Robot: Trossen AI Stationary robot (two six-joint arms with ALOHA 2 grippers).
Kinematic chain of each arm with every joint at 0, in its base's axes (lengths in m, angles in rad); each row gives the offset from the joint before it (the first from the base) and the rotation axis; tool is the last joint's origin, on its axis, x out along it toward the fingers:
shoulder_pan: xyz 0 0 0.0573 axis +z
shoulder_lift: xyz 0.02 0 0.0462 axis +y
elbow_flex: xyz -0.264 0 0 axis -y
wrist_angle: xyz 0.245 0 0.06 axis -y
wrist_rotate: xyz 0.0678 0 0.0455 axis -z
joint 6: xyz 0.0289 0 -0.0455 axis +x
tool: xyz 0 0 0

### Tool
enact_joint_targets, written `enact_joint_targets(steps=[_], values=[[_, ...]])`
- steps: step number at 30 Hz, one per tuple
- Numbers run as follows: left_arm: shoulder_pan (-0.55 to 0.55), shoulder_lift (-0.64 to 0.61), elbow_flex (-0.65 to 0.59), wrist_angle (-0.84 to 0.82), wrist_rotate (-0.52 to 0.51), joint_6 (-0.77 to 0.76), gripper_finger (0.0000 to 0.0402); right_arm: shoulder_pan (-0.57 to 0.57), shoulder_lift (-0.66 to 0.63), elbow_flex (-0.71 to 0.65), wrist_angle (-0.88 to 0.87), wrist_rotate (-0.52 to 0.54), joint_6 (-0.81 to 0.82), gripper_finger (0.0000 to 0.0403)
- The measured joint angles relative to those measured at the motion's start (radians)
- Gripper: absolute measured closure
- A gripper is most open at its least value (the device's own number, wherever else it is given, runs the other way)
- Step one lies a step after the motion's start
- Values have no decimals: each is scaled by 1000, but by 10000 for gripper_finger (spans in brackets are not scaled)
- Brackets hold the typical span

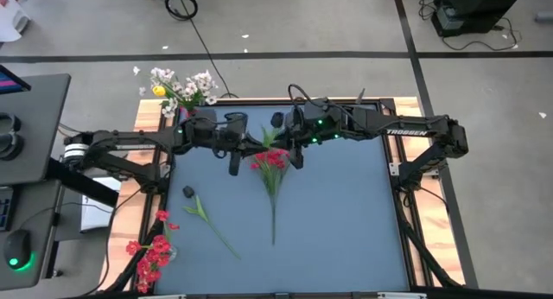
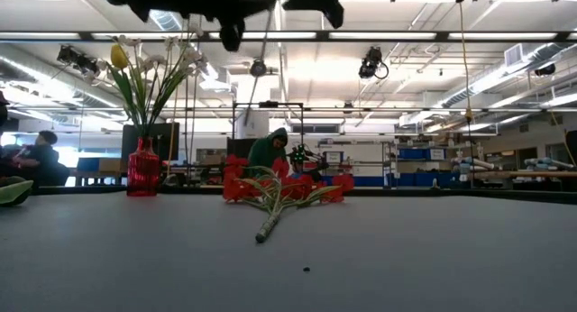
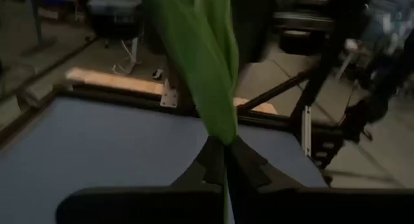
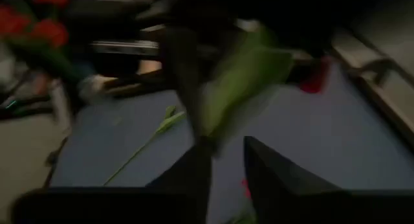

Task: Sort flowers into vase by color
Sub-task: Put the right black tulip flower into the transparent vase

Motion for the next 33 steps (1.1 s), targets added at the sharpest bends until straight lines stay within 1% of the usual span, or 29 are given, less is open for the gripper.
enact_joint_targets(steps=[2, 4, 7, 9, 12, 14, 17, 19, 21, 22, 24, 28, 30, 33], values=[[-24, -62, 1, -68, 4, 79, 398, -4, -16, 0, -24, 103, 73, 264], [-50, -132, 1, -173, 8, 144, 399, -9, -31, 0, -34, 176, 139, 240], [-94, -244, 0, -324, 2, 210, 400, -6, -47, 0, -45, 202, 214, 224], [-127, -324, 0, -404, 23, 249, 400, -3, -51, 0, -47, 209, 253, 223], [-169, -440, 0, -517, 52, 257, 400, 2, -51, 0, -50, 253, 318, 225], [-197, -515, 0, -564, 63, 248, 400, 12, -49, 0, -51, 274, 366, 226], [-243, -616, 0, -613, 110, 225, 401, 34, -47, 0, -55, 289, 423, 226], [-275, -670, 0, -634, 173, 189, 401, 47, -43, 0, -57, 318, 464, 226], [-303, -710, 1, -648, 288, 145, 401, 61, -42, 0, -69, 346, 506, 226], [-318, -728, 2, -666, 323, 141, 401, 68, -42, 0, -72, 358, 530, 226], [-347, -761, 1, -733, 338, 129, 401, 86, -42, 0, -76, 366, 580, 227], [-405, -818, 0, -890, 334, 144, 401, 127, -41, 0, -89, 384, 651, 227], [-427, -843, 0, -918, 339, 159, 401, 152, -41, 0, -95, 405, 686, 227], [-453, -878, 0, -917, 355, 165, 401, 191, -41, 0, -141, 448, 740, 227]])
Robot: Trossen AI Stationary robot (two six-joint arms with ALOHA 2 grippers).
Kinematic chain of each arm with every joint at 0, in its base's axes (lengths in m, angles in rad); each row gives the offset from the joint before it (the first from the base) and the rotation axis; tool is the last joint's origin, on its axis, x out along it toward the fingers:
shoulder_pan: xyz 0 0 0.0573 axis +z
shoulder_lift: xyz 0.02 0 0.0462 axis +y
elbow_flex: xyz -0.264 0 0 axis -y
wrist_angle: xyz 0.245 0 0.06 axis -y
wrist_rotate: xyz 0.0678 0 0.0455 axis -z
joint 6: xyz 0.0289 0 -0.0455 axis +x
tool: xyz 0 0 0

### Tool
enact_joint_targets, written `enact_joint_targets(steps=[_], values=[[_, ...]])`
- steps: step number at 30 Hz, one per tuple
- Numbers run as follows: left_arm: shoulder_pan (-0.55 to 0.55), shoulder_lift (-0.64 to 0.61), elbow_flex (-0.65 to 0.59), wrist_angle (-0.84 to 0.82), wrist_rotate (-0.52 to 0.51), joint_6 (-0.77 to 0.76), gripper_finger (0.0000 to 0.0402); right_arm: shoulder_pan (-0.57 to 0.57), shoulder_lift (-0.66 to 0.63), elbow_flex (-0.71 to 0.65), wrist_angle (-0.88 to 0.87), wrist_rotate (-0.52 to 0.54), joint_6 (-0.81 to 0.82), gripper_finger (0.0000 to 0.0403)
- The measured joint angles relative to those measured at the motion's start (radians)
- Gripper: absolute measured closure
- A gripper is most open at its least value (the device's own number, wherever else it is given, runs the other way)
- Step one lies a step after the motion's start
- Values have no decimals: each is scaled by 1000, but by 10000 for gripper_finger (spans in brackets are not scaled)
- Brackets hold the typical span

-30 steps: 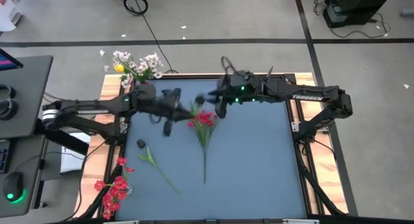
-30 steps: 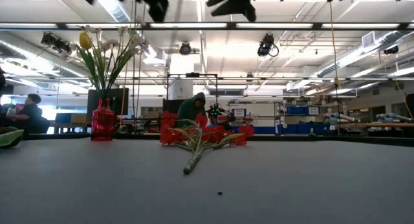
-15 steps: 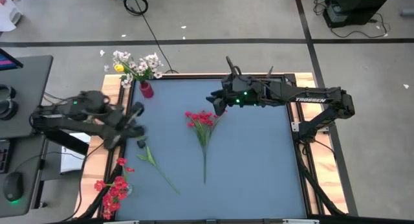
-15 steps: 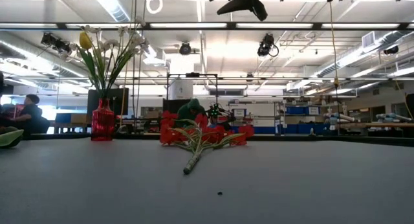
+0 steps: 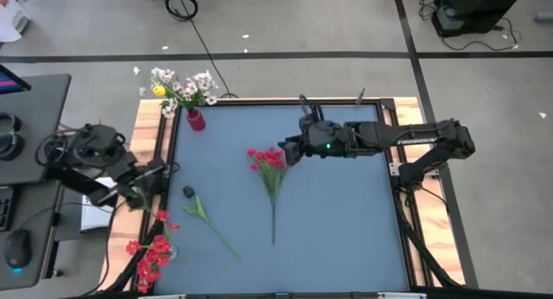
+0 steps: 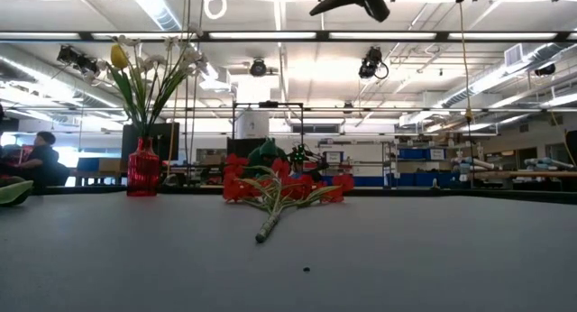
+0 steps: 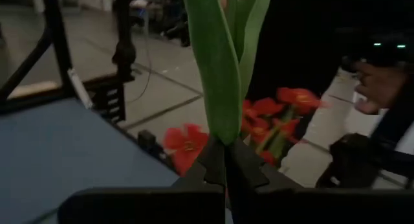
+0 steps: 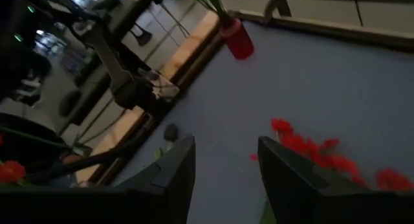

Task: Sort flowers into vase by color
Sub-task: Put the right black tulip flower into the transparent vase

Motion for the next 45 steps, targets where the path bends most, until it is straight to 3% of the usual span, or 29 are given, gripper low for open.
enact_joint_targets(steps=[4, 9, 14, 27, 45], values=[[-18, -32, -28, 53, 14, -7, 401, 44, 0, 0, -53, 38, 65, 227], [-43, -47, -211, 322, 53, -144, 401, 84, 0, 0, -71, 80, 113, 227], [-107, -47, -316, 407, 26, -214, 401, 104, 0, 0, -104, 88, 146, 227], [-383, -48, -326, 531, -176, -228, 401, 122, 0, 0, -164, 72, 171, 227], [-444, -8, -326, 550, -243, -157, 401, 109, 0, 0, -166, 38, 167, 227]])
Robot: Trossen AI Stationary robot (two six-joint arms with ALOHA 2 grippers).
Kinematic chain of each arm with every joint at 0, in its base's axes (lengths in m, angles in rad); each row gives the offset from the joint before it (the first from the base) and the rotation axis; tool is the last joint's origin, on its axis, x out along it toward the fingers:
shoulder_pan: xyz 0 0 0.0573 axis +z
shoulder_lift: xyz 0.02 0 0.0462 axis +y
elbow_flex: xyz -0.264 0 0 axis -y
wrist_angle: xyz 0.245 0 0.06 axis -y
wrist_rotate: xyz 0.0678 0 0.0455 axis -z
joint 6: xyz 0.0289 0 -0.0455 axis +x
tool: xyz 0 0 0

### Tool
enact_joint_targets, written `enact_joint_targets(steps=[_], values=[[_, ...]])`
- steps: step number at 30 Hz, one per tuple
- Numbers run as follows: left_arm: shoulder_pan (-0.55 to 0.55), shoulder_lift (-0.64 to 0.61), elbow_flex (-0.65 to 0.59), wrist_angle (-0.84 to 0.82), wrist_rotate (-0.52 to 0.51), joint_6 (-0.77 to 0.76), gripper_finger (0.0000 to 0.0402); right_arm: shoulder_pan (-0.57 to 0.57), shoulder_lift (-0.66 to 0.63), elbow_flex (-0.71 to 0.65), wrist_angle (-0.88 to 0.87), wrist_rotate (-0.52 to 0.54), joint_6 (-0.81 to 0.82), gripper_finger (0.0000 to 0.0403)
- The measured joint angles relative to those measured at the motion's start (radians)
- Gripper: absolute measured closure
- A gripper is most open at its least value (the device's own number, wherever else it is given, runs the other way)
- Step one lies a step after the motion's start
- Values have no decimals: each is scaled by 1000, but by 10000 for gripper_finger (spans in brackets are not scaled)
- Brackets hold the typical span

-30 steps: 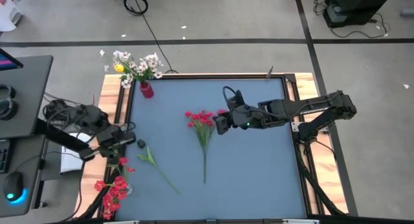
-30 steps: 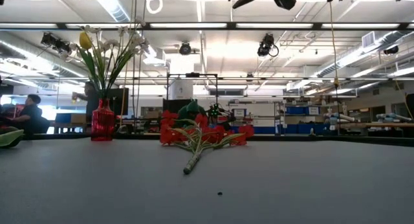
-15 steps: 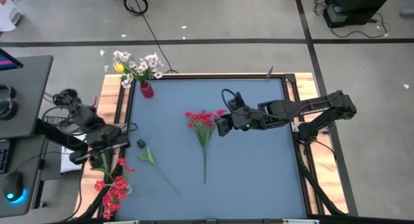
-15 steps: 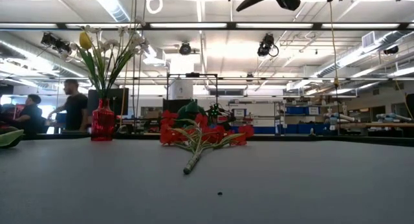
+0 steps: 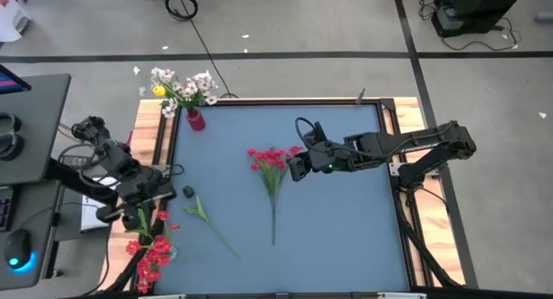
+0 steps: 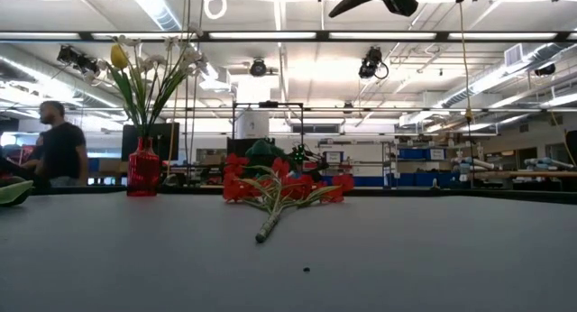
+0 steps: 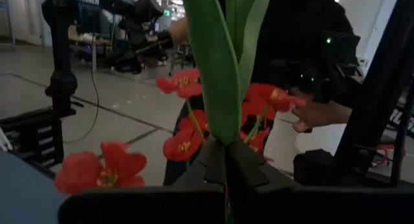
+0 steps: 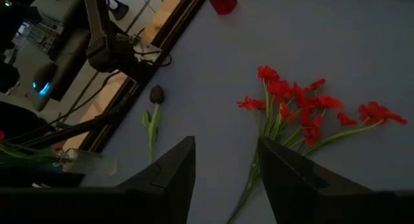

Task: Sort flowers into vase by color
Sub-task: Put the right black tulip flower into the transparent vase, then put the red flowers into the transparent vase

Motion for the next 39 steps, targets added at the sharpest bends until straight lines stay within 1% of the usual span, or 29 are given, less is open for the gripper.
enact_joint_targets(steps=[3, 11, 17, 22, 25, 33, 36, 39], values=[[-2, 10, 0, -26, 0, -9, 400, 0, 0, 0, 0, -1, 2, 227], [-45, 16, 0, -29, 1, 6, 393, 0, 0, 0, 0, -1, 5, 227], [-50, 16, 0, -31, 1, 0, 391, -3, 0, 0, 1, -14, 4, 227], [-50, 16, 0, -31, -54, -40, 385, -16, 0, 0, 2, -49, 5, 227], [-49, 16, 0, -32, -83, -65, 359, -17, 0, 0, 2, -57, 5, 226], [-49, 15, 0, -31, -84, -134, 256, -17, 0, 0, -1, -80, 33, 215], [-49, 15, 0, -31, -81, -153, 231, -17, 0, 0, -5, -81, 38, 215], [-49, 15, 0, -31, -73, -159, 217, -16, 0, 0, -6, -84, 38, 215]])
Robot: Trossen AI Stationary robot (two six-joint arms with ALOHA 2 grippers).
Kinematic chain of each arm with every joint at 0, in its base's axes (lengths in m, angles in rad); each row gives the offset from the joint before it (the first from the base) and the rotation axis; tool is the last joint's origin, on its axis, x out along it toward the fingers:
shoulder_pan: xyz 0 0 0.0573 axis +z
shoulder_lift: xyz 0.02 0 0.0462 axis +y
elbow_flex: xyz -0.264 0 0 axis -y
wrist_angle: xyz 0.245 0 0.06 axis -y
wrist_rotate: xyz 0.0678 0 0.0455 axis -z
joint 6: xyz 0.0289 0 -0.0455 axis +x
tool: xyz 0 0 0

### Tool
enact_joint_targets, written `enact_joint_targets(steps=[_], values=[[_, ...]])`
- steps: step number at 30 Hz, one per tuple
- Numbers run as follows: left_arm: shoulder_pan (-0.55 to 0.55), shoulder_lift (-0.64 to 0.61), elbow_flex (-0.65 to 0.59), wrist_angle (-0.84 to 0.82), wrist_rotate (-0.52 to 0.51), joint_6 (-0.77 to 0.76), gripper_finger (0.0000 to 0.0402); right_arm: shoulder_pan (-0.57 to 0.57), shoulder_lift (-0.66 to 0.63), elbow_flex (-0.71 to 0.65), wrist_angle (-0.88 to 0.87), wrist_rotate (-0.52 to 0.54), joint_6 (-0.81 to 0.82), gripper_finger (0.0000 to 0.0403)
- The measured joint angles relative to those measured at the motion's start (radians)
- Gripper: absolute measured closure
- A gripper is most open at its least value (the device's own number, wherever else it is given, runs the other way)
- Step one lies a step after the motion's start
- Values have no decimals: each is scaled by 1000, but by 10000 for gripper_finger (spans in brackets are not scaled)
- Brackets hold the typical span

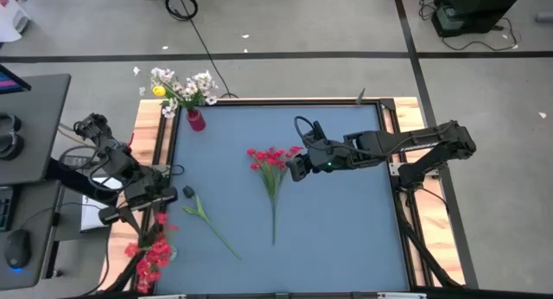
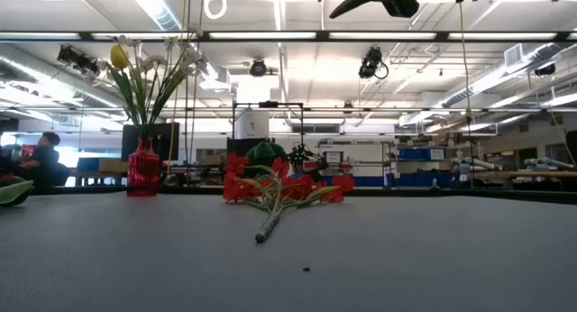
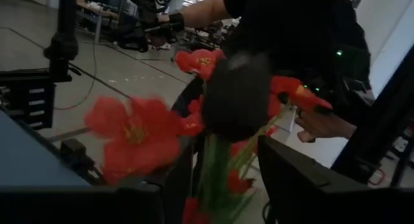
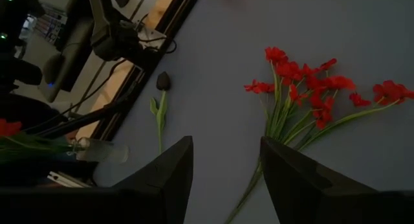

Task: Sort flowers into vase by color
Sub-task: Put the red flowers into the transparent vase

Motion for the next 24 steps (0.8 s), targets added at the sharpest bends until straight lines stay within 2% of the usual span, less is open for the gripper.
enact_joint_targets(steps=[9, 16, 20, 24], values=[[0, -9, 0, 2, 38, -25, 214, 10, 0, 0, 1, 0, 27, 215], [0, -66, 0, 2, 4, -31, 214, 12, 56, -49, 132, -81, 125, 215], [2, -98, 1, 2, -113, -29, 214, 13, 158, -51, 138, -127, 176, 215], [2, -113, 2, -2, -332, -44, 214, 12, 251, -51, 137, -147, 232, 215]])
